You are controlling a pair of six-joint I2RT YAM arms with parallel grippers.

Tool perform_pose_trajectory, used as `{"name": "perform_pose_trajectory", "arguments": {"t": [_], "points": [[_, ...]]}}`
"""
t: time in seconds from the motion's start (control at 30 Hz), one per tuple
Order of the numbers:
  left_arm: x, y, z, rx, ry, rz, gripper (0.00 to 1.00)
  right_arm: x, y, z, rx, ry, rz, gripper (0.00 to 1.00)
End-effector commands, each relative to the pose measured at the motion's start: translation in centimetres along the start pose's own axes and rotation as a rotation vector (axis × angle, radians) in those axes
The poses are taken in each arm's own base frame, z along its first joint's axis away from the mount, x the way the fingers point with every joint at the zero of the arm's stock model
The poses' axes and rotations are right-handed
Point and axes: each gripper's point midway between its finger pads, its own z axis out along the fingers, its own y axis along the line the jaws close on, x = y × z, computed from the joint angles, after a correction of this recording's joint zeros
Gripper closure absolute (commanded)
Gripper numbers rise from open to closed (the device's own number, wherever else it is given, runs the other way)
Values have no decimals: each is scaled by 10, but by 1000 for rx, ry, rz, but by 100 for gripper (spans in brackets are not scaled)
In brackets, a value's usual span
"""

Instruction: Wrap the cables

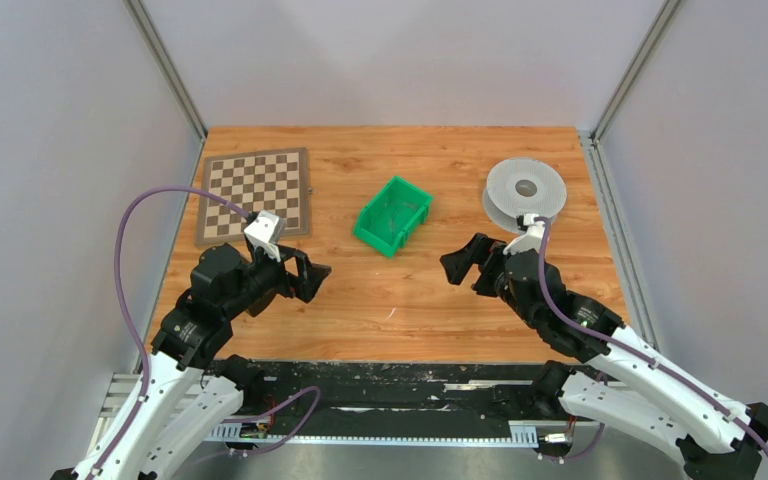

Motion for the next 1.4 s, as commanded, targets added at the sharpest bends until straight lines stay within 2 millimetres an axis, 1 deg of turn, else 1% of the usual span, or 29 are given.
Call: {"name": "perform_pose_trajectory", "arguments": {"t": [0.0, 0.13, 0.2, 0.3, 0.37, 0.47, 0.5, 0.53, 0.63, 0.73, 0.83, 0.87, 0.9, 1.0, 1.07, 1.13, 1.17, 1.2, 1.27, 1.37], "points": [[-8, -1, 0, 4, -36, 17, 0, -11, 8, 2, -19, -47, 35, 0], [-9, -1, 0, 6, -38, 17, 0, -17, -1, 7, 30, -96, 50, 0], [-9, -1, 0, 4, -38, 17, 0, -19, -10, 14, 82, -134, 29, 0], [-8, 1, 1, -9, -33, 14, 0, -28, -27, 28, 182, -202, -69, 0], [-8, 2, 0, -16, -34, 12, 0, -35, -31, 39, 216, -230, -198, 0], [-9, 2, -2, -16, -43, 13, 0, -46, -45, 62, 253, -210, -286, 0], [-9, 2, -3, -16, -48, 12, 0, -57, -58, 70, 268, -198, -276, 0], [-10, 2, -3, -17, -52, 11, 0, -62, -65, 77, 260, -181, -258, 0], [-11, 3, -4, -26, -55, 11, 0, -85, -95, 93, 237, -183, -182, 0], [-11, 4, -6, -30, -66, 11, 0, -109, -123, 100, 216, -194, -104, 2], [-10, 4, -6, -27, -75, 8, 0, -130, -163, 101, 291, -234, -4, 3], [-10, 4, -5, -27, -72, 5, 0, -134, -166, 104, 268, -239, 18, 3], [-10, 4, -5, -27, -71, 4, 0, -141, -182, 102, 282, -262, 46, 3], [-7, 3, -2, -24, -51, -1, 0, -148, -212, 105, 304, -285, 101, 6], [-7, 4, -2, -25, -48, -1, 0, -148, -228, 105, 310, -288, 144, 10], [-6, 5, -1, -29, -45, -1, 0, -142, -243, 109, 262, -282, 200, 17], [-5, 5, 0, -30, -44, 0, 0, -146, -246, 111, 210, -302, 223, 20], [-5, 5, 0, -30, -42, 1, 0, -143, -254, 114, 176, -298, 267, 23], [-5, 5, 0, -28, -42, 3, 0, -138, -261, 120, 87, -281, 324, 28], [-4, 5, 1, -25, -42, 6, 0, -132, -277, 132, 40, -255, 380, 29]]}}
